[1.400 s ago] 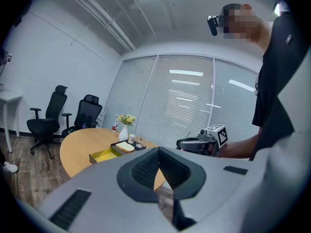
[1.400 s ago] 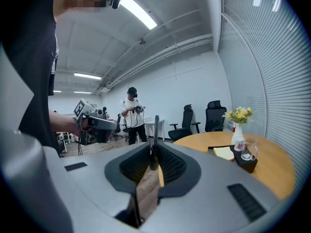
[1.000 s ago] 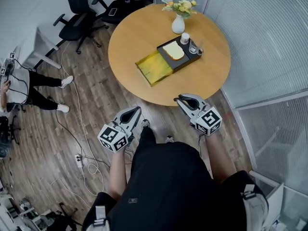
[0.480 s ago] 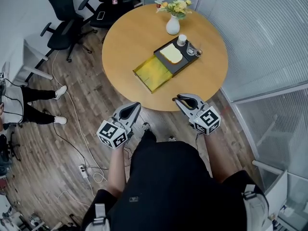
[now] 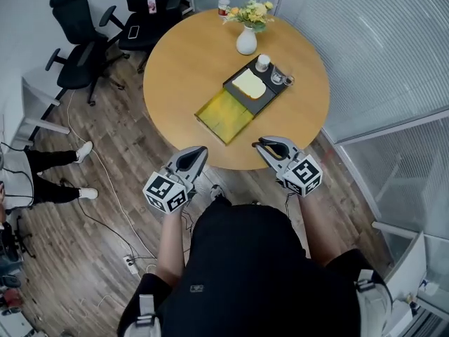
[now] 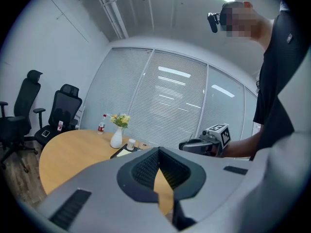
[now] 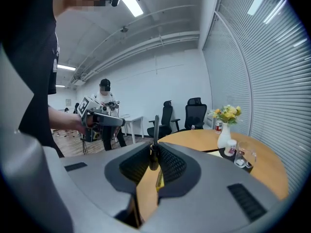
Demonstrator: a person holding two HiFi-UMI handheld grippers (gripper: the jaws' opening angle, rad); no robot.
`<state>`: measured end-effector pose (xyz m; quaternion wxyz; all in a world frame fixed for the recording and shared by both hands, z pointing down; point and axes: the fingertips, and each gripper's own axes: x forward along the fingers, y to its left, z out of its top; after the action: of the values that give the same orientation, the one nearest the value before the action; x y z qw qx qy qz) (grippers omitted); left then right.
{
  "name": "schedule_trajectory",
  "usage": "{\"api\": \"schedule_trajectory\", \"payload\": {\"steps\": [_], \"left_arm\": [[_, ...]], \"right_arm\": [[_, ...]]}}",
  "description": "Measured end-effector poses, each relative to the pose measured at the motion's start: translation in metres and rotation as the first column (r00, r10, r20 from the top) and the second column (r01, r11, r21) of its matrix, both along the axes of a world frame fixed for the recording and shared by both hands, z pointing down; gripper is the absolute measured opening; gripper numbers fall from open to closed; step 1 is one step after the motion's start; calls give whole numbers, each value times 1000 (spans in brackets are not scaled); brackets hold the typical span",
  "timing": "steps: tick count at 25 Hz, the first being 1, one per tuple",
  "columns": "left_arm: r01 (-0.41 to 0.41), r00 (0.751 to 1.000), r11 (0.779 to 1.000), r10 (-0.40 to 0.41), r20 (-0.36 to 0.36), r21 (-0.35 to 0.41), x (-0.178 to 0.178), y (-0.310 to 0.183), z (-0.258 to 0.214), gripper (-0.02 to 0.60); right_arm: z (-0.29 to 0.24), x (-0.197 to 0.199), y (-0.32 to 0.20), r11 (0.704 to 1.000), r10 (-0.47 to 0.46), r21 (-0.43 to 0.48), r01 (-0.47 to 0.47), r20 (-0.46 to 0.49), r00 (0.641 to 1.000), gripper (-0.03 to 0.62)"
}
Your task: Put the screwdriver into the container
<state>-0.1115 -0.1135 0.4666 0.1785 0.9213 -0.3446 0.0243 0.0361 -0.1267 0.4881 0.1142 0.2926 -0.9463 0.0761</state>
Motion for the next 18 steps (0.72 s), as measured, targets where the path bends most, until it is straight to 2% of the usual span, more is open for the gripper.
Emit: {"api": "schedule_trajectory", "payload": {"steps": [10,18], "left_arm": [[-79,997,997,79,-3,-21,-32,-29,13,5],[-73,997,997,73,6,-35,-60,-39,16,5]], "right_arm": [[16,-34,-20,997,69,-22,-69,-12,998,49],[26,-72,-29,999,32,-44,-32,-9,999,49]]}}
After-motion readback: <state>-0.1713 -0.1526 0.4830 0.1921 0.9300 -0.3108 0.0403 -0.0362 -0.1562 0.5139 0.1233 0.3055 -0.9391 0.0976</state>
